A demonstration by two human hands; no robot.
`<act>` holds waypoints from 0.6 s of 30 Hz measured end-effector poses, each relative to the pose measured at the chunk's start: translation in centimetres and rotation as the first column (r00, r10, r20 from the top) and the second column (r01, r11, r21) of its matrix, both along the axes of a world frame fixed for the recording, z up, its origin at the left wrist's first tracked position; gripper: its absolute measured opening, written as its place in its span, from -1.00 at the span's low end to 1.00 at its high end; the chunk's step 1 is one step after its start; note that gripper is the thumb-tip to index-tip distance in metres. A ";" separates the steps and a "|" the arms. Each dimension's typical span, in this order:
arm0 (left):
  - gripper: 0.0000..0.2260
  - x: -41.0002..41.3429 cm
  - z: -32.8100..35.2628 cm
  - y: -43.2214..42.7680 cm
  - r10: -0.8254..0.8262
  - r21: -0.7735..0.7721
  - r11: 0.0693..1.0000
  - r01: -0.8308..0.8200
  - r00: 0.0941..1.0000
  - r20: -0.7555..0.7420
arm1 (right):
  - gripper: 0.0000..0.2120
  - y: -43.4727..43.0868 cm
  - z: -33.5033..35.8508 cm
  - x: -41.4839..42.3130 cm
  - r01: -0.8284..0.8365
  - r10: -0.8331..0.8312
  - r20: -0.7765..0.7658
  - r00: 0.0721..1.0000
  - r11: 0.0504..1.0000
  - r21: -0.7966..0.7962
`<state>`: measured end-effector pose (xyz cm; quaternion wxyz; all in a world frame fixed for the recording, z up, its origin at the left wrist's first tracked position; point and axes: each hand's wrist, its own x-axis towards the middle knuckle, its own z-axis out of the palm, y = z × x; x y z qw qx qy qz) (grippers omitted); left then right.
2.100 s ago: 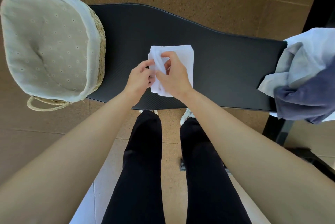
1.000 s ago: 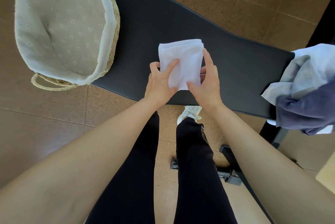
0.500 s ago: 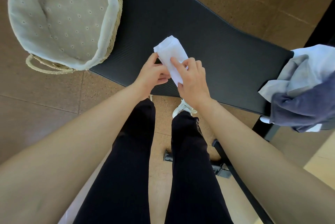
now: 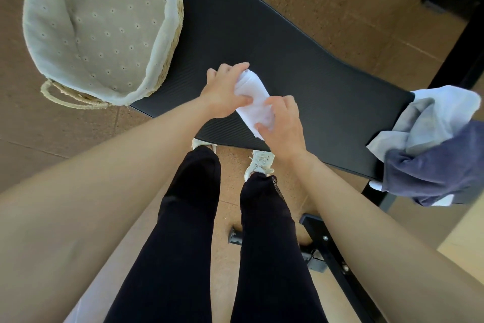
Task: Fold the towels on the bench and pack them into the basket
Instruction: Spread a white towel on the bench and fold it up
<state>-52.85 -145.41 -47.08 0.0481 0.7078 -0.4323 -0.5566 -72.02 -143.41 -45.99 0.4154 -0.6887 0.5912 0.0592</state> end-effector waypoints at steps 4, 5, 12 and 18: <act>-0.44 0.8 1.0 1.0 -0.018 0.060 0.998 0.013 0.996 0.091 | -0.28 -1.0 -0.4 -0.8 0.057 -0.044 -0.085 0.995 0.986 0.159; -0.50 0.8 1.5 1.6 -0.009 0.065 0.998 0.001 0.992 0.123 | -0.34 -1.3 -0.2 -1.0 -0.006 0.023 -0.084 0.996 0.981 0.193; -0.63 2.2 6.7 7.5 0.525 0.066 0.851 -0.522 0.836 -0.160 | -0.49 -3.7 3.8 -0.5 -0.109 0.040 0.196 0.980 0.928 0.357; -0.30 7.5 9.9 8.5 0.845 0.172 0.482 -0.859 0.404 -0.350 | -0.57 -4.0 8.5 5.6 -0.034 -0.153 0.382 0.911 0.896 0.442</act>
